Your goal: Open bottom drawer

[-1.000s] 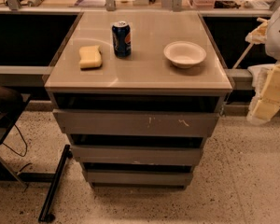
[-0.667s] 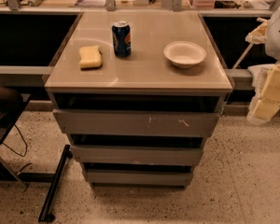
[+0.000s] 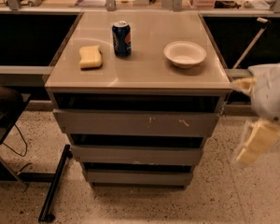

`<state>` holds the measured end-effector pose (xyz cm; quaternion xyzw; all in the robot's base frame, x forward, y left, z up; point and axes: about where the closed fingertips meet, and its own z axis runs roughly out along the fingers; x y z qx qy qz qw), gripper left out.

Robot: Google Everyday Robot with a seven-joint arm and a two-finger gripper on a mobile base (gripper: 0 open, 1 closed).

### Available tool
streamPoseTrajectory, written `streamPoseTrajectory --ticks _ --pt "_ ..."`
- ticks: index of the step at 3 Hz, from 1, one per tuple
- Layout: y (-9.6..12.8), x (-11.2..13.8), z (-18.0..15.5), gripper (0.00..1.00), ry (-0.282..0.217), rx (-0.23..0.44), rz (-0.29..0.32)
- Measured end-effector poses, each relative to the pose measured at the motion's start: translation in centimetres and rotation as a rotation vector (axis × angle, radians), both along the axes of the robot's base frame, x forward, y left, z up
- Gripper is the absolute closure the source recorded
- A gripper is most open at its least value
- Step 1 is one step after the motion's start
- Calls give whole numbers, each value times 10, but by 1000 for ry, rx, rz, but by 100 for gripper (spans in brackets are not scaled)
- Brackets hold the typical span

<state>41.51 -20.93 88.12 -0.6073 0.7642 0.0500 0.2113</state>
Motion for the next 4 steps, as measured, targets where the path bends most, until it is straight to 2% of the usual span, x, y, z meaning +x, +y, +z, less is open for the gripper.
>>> streamPoseTrajectory --ticks 1,2,3,4 --pt "17 -21 -97 0 47 216 13" --pt "39 -48 -200 0 116 437 -13" --pt "53 -58 -278 0 182 571 -28" --pt "62 -66 -308 0 240 630 -33"
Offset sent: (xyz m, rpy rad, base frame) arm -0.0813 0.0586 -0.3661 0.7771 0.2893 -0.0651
